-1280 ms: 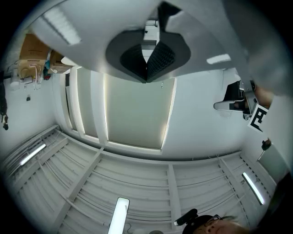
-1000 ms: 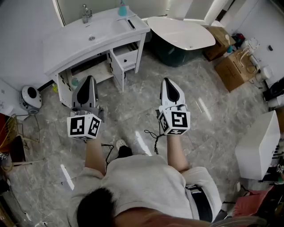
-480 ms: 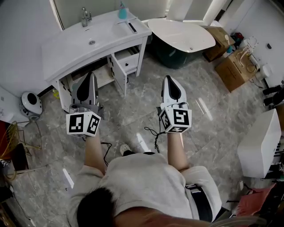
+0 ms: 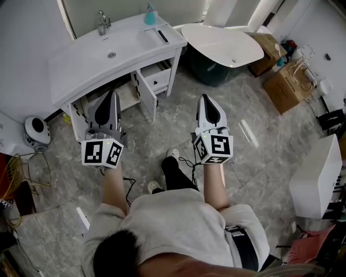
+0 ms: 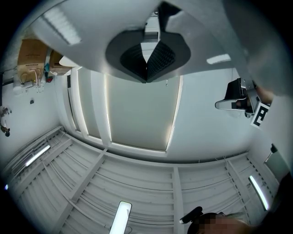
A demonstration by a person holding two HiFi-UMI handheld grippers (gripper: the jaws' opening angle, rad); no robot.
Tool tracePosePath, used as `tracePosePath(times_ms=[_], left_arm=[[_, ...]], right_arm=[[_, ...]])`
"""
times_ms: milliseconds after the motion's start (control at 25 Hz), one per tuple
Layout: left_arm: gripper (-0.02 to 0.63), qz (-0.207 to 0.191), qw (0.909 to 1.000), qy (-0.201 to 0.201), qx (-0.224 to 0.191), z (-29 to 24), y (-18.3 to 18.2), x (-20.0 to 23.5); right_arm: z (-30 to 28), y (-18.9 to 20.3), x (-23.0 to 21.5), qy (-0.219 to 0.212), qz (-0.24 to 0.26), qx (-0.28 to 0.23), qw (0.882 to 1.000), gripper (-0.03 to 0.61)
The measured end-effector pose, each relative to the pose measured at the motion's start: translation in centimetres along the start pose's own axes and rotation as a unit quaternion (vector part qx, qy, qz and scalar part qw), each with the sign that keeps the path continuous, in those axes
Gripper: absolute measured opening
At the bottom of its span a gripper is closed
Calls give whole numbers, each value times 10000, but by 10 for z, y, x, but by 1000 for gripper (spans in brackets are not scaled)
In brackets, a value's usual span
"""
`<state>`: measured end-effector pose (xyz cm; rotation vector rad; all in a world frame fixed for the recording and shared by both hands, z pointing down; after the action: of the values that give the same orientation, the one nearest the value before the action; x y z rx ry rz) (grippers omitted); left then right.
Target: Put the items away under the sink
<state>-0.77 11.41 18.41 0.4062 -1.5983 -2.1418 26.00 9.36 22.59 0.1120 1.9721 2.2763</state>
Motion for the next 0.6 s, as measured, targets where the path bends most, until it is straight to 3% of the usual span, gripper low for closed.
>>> tracePosePath(times_ms=[600], left_arm=[[8, -294, 9992, -219, -143, -128, 12, 76]], right_arm=[[-171, 0, -15, -382, -20, -256, 9989, 11]])
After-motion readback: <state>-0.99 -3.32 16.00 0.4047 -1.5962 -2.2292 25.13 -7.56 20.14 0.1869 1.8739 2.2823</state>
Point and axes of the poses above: the fingertips, and each gripper's own axes: z backward along the fingers, x to its left, y out of its underside, the point moved 1 cm from there along z, backward along the fingers, and after that the axes turned 10 degrees about y, right-handed, at the moved point
